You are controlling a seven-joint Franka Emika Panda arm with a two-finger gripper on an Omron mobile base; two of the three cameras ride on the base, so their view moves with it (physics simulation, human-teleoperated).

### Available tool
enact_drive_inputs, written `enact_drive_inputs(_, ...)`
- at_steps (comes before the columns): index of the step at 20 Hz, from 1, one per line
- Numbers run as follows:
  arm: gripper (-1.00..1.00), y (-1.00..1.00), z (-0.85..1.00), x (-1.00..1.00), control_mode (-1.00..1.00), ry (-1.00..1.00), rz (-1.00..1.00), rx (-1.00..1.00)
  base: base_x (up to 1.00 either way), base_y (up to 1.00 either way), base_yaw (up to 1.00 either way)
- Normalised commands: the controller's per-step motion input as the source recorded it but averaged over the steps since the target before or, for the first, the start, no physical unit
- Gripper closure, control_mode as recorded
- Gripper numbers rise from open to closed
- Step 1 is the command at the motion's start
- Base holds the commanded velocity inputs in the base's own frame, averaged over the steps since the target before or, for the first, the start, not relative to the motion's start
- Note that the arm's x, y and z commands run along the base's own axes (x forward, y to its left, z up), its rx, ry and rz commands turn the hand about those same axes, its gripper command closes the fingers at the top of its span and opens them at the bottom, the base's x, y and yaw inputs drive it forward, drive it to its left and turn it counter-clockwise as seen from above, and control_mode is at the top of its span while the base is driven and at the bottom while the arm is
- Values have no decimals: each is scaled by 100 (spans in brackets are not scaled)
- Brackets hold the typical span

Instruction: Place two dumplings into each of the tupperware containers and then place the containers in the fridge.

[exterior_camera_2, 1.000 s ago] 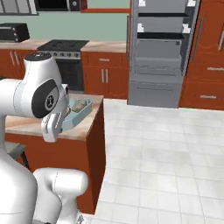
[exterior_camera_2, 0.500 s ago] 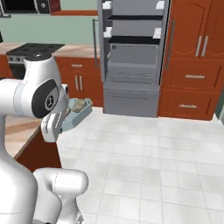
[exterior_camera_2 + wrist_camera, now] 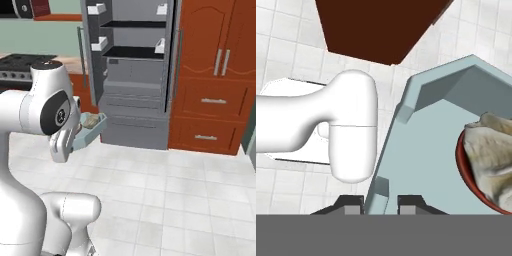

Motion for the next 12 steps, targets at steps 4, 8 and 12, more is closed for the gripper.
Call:
enact_drive_inputs(4,100,0,0,0,100,0,0,0,100,0,11)
enact_drive_inputs(8,100,0,0,0,100,0,0,0,100,0,9)
enact_drive_inputs(12,100,0,0,0,100,0,0,0,100,-19,6)
